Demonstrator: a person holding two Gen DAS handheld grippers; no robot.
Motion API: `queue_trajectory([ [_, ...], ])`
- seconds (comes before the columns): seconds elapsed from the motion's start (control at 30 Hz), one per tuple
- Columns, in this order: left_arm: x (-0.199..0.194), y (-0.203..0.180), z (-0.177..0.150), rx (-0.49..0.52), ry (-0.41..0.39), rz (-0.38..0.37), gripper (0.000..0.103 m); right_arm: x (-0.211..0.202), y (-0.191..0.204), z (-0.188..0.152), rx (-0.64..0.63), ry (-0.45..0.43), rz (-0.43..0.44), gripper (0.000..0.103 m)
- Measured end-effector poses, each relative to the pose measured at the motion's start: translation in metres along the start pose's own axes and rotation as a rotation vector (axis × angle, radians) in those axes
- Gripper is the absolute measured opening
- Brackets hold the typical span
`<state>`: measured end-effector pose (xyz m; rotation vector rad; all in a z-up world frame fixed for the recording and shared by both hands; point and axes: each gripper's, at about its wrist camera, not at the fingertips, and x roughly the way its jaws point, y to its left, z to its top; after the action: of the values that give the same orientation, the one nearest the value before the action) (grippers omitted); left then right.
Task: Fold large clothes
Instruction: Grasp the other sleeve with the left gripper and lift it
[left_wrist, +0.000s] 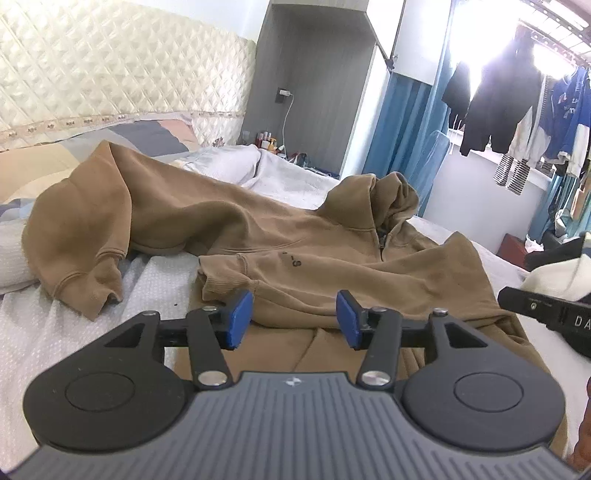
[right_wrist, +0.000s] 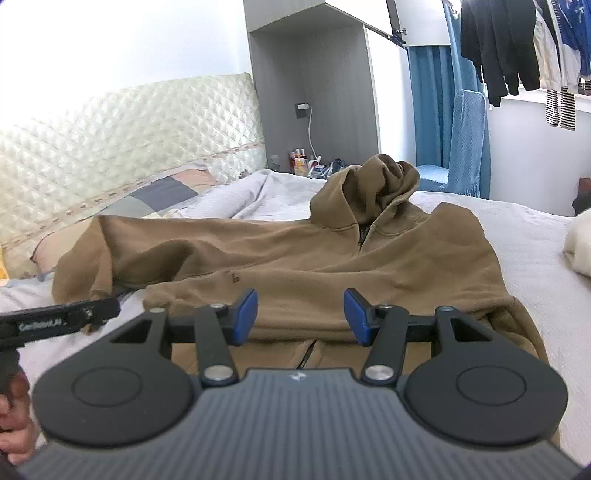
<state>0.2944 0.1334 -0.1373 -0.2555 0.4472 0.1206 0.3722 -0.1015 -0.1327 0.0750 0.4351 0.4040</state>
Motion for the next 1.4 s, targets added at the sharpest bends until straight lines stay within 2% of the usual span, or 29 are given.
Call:
queue_trajectory([
  [0.2,-0.01,-0.004,-0.005,0.007,0.003,0.021,0.061,-0.007,0.006,-0.003,0.012,0.005,0.025,0.055],
  [0.4,0.018,0.009,-0.005,-0.033,0.025,0.125,0.062,-0.003,0.007,-0.001,0.019,0.001,0.05,0.055],
  [0.67,0.088,0.03,-0.005,-0.016,0.042,0.389,0.062,0.028,-0.002,-0.006,0.064,0.069,0.056,0.055],
  [0.87,0.123,0.046,-0.005,0.013,0.01,0.563,0.062,0.056,-0.017,-0.012,0.099,0.122,0.016,0.055],
  [1.0,0.144,0.058,-0.003,0.043,-0.036,0.689,0.064,0.071,-0.025,-0.02,0.141,0.187,0.034,0.056],
  [1.13,0.163,0.084,0.003,0.008,-0.027,0.812,0.064,0.077,-0.027,-0.026,0.161,0.228,0.038,0.056],
  [1.27,0.169,0.108,0.013,-0.003,-0.025,0.841,0.064,0.078,-0.027,-0.027,0.161,0.236,0.029,0.056],
  [1.37,0.178,0.118,0.02,0.06,-0.015,0.859,0.064,0.081,-0.028,-0.027,0.165,0.24,0.027,0.056],
  [1.4,0.182,0.121,0.021,0.088,-0.003,0.854,0.06,0.082,-0.027,-0.027,0.166,0.243,0.026,0.056],
])
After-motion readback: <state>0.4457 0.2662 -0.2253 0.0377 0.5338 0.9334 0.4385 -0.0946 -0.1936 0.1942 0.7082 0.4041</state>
